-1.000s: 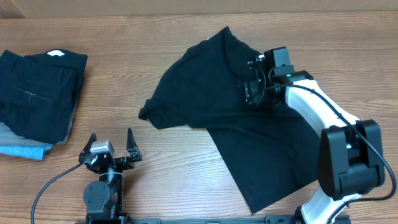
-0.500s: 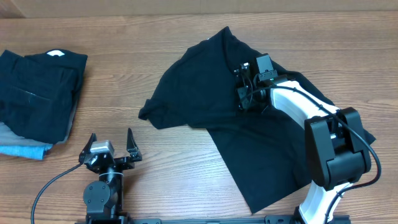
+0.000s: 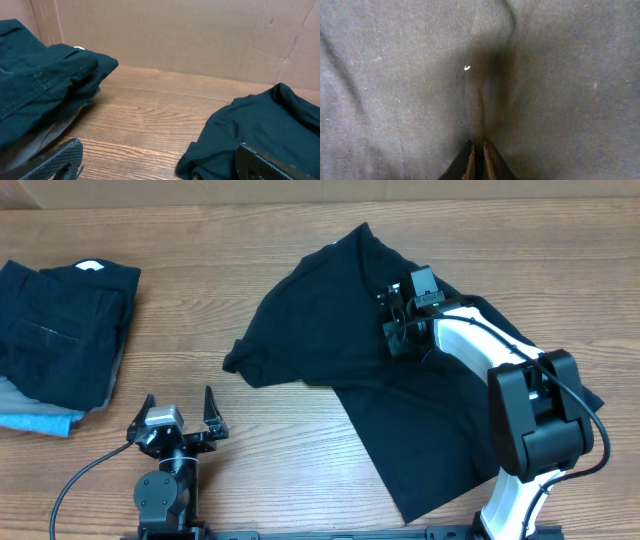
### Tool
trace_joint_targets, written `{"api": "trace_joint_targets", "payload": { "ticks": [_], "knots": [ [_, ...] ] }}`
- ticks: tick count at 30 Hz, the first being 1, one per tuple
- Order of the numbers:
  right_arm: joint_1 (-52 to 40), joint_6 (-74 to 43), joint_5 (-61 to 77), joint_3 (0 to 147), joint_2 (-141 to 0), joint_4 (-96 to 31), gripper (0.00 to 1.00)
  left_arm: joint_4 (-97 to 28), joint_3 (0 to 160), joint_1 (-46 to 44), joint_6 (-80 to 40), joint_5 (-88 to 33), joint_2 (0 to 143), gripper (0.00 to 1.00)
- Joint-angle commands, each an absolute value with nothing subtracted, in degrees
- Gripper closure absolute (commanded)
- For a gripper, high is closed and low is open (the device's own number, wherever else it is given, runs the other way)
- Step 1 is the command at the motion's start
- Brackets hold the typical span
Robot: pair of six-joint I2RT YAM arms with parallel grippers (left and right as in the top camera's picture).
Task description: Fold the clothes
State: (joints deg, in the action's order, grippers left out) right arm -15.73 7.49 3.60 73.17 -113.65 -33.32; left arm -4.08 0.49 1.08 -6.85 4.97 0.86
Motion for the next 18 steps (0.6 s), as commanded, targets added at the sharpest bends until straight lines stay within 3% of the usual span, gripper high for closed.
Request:
{"api": "trace_joint_targets", "payload": {
  "ticks": [1, 12, 18],
  "knots": [
    [-15.79, 7.35, 1.69, 77.38, -112.4, -33.23, 0.96, -3.88, 0.27, 0.71, -5.76, 4.89, 0.36, 0.0],
    [-15.64, 10.81, -22.59, 89.38, -111.42, -32.49, 0.96, -3.88, 0.27, 0.71, -5.76, 4.89, 0.36, 0.0],
    [-13.5, 14.48, -25.47, 92.01, -111.44, -24.36, 0.96, -3.88, 0.27, 0.71, -5.76, 4.89, 0.36, 0.0]
  ]
}}
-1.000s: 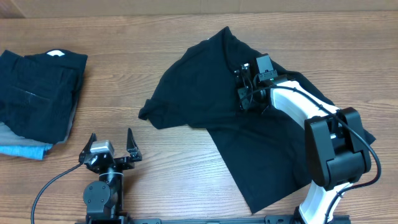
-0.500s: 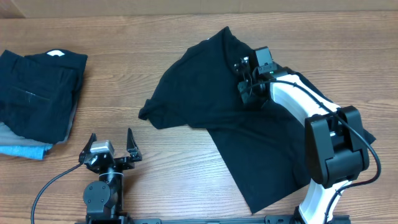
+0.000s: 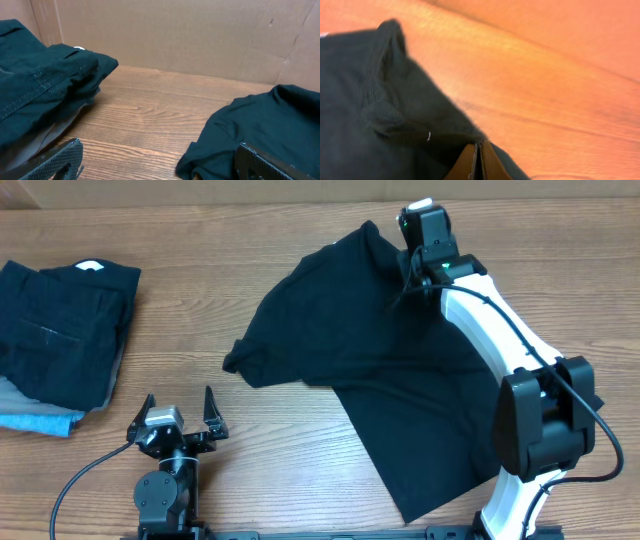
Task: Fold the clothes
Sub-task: 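Pull the shirt's right shoulder up and right with the right gripper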
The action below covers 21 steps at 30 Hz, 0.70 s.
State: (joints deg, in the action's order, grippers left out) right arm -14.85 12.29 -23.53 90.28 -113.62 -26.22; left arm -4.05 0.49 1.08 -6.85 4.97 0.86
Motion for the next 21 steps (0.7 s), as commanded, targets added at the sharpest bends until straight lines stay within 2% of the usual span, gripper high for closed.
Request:
{"api": "trace_joint_targets", "payload": {
  "ticks": [1, 3, 6, 8, 17, 21],
  "knots": [
    [-11.97, 15.51, -25.45, 92.01, -111.44, -20.56, 0.96, -3.88, 0.27, 0.71, -5.76, 4.89, 0.36, 0.0],
    [-9.56, 15.53, -24.38, 92.01, -111.44, -16.19, 0.96, -3.88, 0.27, 0.71, -5.76, 4.89, 0.36, 0.0],
    [-3.6, 15.46, -9.26, 92.01, -112.14, -9.21, 0.96, -3.88, 0.27, 0.71, -5.76, 4.89, 0.36, 0.0],
    [-1.69, 15.44, -5.19, 92.01, -114.15, -5.67, 0.96, -3.88, 0.27, 0.71, -5.76, 4.89, 0.36, 0.0],
    [2.79, 17.15, -7.46, 92.01, -131.11, 19.27, 0.96, -3.88, 0.27, 0.71, -5.76, 4.89, 0.36, 0.0],
    [5.54, 16.19, -10.72, 92.01, -133.93, 27.42, 0.96, -3.88, 0.27, 0.71, -5.76, 4.89, 0.36, 0.0]
  ]
}}
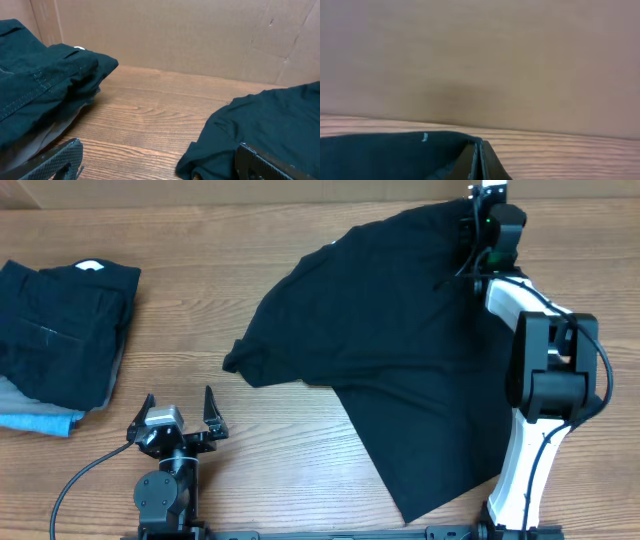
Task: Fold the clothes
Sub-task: 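Pull the shirt's right shoulder up and right with the right gripper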
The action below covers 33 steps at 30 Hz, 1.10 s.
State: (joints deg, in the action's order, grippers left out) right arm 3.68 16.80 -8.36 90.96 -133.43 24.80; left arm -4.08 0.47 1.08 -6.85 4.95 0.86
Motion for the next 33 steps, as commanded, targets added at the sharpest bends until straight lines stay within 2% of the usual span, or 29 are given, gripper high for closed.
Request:
{"api": "trace_joint_targets", "payload": {
  "ticks": [1, 2, 3, 4, 6, 9, 11, 13, 14, 15, 16, 17, 18, 33],
  "knots": [
    [6.02, 15.38, -10.72, 92.01, -133.93, 28.86, 0.96, -3.88, 0.27, 0.71, -5.76, 4.89, 0.36, 0.0],
    [6.57, 14.94, -10.68, 92.01, -133.91, 30.57, 0.96, -3.88, 0.27, 0.71, -5.76, 4.89, 0.36, 0.0],
    [6.96, 14.76, -10.68, 92.03, -133.93, 32.01, 0.29, -3.88, 0.27, 0.71, -5.76, 4.89, 0.36, 0.0],
    [7.16, 14.79, -10.68, 92.03, -133.91, 32.84, 0.0, -3.88, 0.27, 0.71, -5.76, 4.89, 0.36, 0.0],
    [7.2, 14.83, -10.76, 92.79, -133.91, 32.29, 0.0, -3.88, 0.27, 0.71, -5.76, 4.89, 0.36, 0.0],
    [7.2, 14.81, -10.81, 98.32, -133.88, 22.85, 0.0, -3.88, 0.27, 0.71, -5.76, 4.89, 0.36, 0.0],
    [7.03, 14.79, -8.71, 107.33, -133.86, 4.14, 0.0, -3.88, 0.27, 0.71, -5.76, 4.89, 0.36, 0.0],
    [6.98, 14.76, -0.3, 114.06, -133.86, -11.7, 0.0, -3.88, 0.27, 0.71, -5.76, 4.89, 0.36, 0.0],
    [6.98, 14.76, 2.39, 114.85, -133.86, -15.09, 0.21, -3.88, 0.27, 0.71, -5.76, 4.89, 0.36, 0.0],
    [6.98, 14.46, 3.4, 114.85, -133.86, -16.47, 0.49, -3.88, 0.27, 0.71, -5.76, 4.89, 0.36, 0.0],
    [6.98, 11.64, 4.05, 114.78, -133.86, -19.14, 0.82, -3.88, 0.27, 0.71, -5.76, 4.89, 0.36, 0.0],
    [6.98, 10.59, 4.8, 114.76, -133.86, -21.1, 0.93, -3.88, 0.27, 0.71, -5.76, 4.89, 0.36, 0.0],
    [6.98, 10.24, 5.76, 114.76, -133.86, -22.31, 0.96, -3.88, 0.27, 0.71, -5.76, 4.89, 0.36, 0.0],
    [6.81, 9.39, 8.6, 114.72, -140.42, -30.72, 0.96, -3.88, 0.27, 0.71, -5.76, 4.89, 0.36, 0.0]
  ]
}}
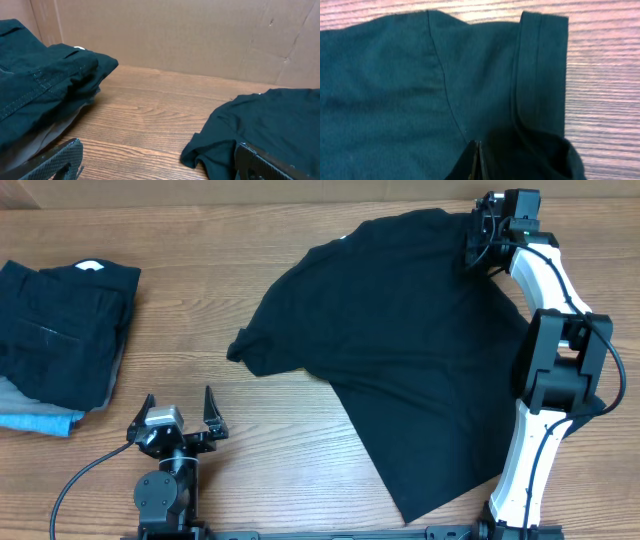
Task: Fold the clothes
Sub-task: 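Pull the shirt's right shoulder up and right with the right gripper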
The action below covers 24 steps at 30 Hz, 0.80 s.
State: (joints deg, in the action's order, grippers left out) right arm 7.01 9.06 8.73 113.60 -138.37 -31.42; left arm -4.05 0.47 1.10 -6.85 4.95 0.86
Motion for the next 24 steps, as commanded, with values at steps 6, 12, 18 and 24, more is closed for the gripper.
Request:
{"api": "trace_joint_targets", "payload": {
  "ticks": [6, 12, 18, 24],
  "knots": [
    [7.27, 9.39, 4.97, 114.72, -142.69, -27.24, 0.96, -3.88, 0.27, 0.71, -5.76, 4.89, 0.36, 0.0],
    [7.6, 9.39, -6.33, 114.72, -144.94, -20.4, 0.96, -3.88, 0.27, 0.71, -5.76, 4.89, 0.36, 0.0],
    [10.94, 9.08, -9.85, 114.72, -144.94, -15.33, 0.96, -3.88, 0.27, 0.71, -5.76, 4.89, 0.36, 0.0],
    [13.04, 6.81, -8.97, 114.89, -143.31, -13.98, 0.96, -3.88, 0.27, 0.71, -5.76, 4.89, 0.36, 0.0]
  ]
}}
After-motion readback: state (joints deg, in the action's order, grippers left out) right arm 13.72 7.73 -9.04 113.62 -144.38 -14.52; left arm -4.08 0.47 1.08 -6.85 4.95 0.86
